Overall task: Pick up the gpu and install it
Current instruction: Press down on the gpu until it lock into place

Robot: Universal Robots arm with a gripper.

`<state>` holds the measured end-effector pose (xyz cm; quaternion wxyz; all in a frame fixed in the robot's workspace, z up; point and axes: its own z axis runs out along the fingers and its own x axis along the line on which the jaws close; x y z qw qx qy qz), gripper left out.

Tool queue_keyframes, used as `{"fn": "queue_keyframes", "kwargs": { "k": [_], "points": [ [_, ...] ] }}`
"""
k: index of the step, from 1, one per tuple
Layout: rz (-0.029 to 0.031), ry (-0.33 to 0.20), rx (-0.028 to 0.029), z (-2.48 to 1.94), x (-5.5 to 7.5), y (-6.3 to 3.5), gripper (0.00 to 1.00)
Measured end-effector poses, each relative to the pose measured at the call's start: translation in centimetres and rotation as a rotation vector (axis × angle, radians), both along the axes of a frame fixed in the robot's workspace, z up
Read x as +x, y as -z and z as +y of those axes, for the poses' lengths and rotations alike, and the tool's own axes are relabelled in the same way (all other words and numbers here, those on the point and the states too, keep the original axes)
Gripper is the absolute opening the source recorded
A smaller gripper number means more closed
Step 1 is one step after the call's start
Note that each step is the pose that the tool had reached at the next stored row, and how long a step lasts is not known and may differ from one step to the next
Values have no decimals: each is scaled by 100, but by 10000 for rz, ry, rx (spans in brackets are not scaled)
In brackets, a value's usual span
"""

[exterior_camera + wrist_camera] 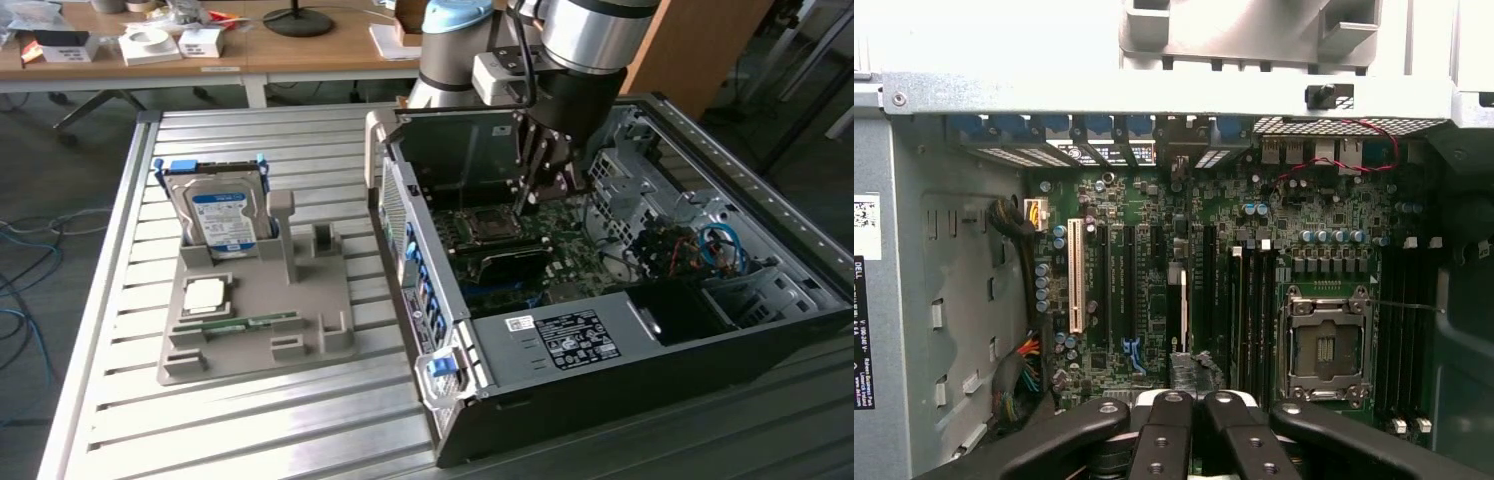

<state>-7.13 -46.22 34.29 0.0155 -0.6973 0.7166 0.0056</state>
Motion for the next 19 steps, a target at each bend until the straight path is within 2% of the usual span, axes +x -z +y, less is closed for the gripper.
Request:
{"fn": "queue_keyframes", "kwargs": {
  "k": [9, 19],
  "points": [
    [-1, 0, 3, 1, 0, 12, 11],
    [0, 0, 0, 0, 0, 143, 11]
  ]
}}
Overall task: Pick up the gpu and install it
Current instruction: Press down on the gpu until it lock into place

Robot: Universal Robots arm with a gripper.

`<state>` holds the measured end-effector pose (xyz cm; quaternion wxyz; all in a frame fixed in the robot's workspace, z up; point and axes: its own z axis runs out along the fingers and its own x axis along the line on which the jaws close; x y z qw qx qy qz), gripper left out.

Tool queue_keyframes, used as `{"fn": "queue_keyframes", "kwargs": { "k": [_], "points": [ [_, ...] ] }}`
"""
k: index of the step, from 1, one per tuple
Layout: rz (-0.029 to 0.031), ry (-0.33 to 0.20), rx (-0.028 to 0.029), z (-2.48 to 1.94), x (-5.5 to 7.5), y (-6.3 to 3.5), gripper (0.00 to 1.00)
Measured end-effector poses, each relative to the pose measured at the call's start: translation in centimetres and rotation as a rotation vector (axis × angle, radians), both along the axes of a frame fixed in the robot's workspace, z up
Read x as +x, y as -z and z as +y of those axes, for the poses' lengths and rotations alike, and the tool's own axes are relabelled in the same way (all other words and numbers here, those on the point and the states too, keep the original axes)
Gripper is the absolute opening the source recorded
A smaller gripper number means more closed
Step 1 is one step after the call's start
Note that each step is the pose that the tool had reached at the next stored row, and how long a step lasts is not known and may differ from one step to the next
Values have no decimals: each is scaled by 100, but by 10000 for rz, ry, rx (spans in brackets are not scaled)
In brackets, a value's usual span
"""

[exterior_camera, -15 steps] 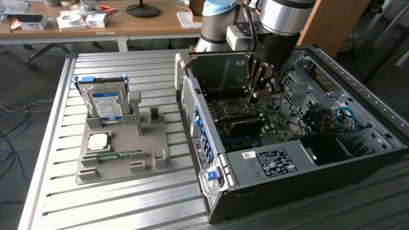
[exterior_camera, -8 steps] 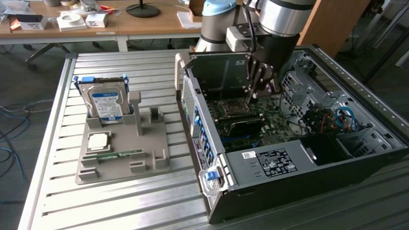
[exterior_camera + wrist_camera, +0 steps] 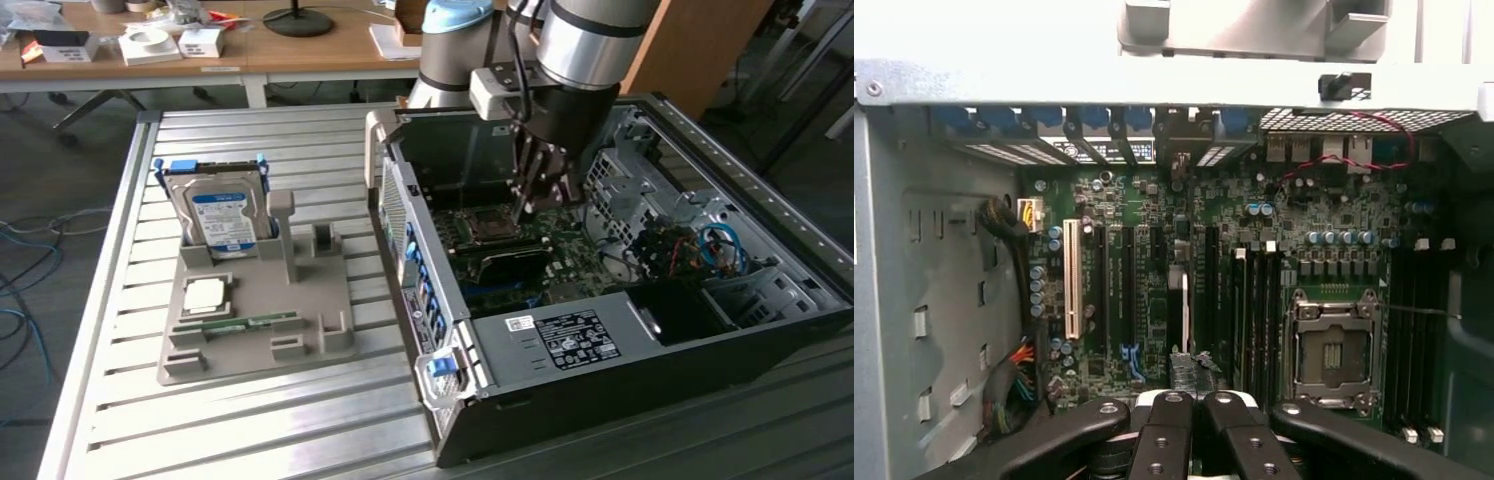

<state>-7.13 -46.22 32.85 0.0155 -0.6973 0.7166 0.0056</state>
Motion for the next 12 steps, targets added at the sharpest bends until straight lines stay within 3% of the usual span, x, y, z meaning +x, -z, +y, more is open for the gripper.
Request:
{"fn": "queue_keyframes", "kwargs": {
  "k": [5, 12],
  "points": [
    [0, 0, -1, 0, 0, 58, 11],
    [-1, 2, 1, 12, -7, 64, 11]
  ]
}}
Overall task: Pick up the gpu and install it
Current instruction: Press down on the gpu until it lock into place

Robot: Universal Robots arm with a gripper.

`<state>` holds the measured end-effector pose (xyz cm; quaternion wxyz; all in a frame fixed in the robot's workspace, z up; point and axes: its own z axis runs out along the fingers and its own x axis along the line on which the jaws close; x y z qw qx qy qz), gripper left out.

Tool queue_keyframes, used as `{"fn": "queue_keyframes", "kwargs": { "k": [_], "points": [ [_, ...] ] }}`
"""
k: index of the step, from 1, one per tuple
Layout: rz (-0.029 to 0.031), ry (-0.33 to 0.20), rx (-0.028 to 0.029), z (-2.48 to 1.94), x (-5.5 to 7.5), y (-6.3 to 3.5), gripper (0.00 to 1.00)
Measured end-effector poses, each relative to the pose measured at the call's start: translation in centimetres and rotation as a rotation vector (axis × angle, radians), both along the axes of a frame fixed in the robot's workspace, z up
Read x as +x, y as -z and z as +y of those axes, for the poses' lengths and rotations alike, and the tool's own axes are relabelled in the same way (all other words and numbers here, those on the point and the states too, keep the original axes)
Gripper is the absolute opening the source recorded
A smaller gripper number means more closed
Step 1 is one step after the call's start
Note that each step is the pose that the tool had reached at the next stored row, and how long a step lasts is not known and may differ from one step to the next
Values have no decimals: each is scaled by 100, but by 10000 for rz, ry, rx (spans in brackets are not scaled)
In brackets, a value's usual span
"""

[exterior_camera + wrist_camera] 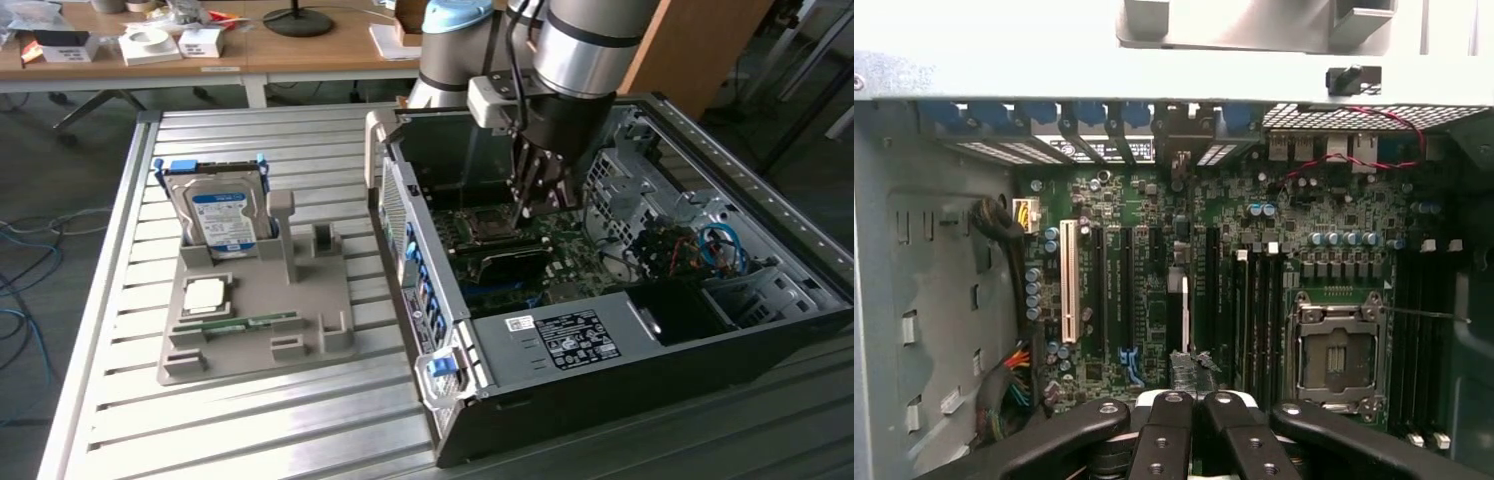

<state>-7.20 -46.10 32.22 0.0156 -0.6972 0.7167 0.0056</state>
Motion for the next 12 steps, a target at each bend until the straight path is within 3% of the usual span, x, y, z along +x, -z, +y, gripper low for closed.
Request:
{"fn": "queue_keyframes", "kwargs": {
  "k": [7, 12],
  "points": [
    [1, 3, -1, 48, -23, 1, 11],
    [0, 2, 0, 51, -23, 8, 11]
  ]
}}
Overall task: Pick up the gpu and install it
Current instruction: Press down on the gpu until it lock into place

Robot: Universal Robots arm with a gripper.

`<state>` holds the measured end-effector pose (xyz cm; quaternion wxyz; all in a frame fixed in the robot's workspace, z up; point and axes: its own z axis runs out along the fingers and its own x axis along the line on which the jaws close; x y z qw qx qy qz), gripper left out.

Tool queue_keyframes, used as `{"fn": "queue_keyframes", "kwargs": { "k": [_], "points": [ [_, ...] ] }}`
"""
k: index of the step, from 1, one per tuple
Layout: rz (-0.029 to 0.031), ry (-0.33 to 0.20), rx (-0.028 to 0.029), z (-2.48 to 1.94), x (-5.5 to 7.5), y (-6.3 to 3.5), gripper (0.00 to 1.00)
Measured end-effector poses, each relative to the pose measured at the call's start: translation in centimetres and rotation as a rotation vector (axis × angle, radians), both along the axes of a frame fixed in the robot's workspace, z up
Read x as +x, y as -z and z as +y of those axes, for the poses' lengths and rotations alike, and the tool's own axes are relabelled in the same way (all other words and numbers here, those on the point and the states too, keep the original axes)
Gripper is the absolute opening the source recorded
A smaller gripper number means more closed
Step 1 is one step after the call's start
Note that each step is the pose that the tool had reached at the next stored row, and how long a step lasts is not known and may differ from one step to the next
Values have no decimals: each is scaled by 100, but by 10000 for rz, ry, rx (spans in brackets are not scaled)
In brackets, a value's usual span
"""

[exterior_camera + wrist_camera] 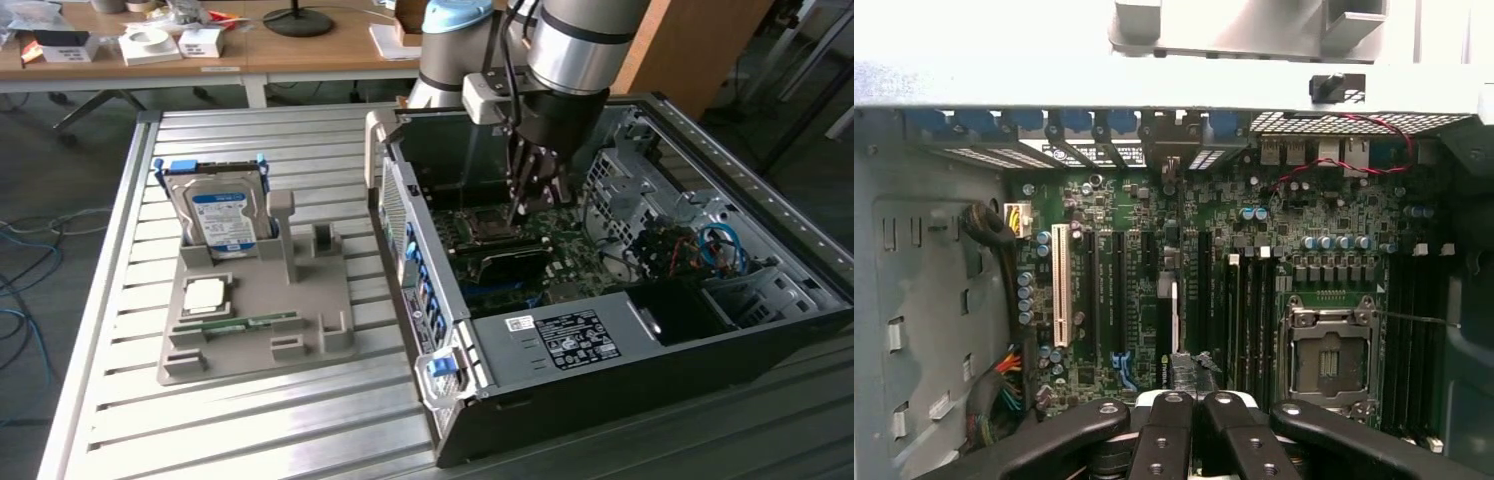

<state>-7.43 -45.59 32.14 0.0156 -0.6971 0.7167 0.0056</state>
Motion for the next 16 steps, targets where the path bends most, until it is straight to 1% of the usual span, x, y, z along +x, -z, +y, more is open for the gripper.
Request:
{"fn": "queue_keyframes", "kwargs": {
  "k": [11, 16],
  "points": [
    [1, 0, -1, 0, 0, 123, 11],
    [0, 2, -2, 2, -25, 133, 11]
  ]
}}
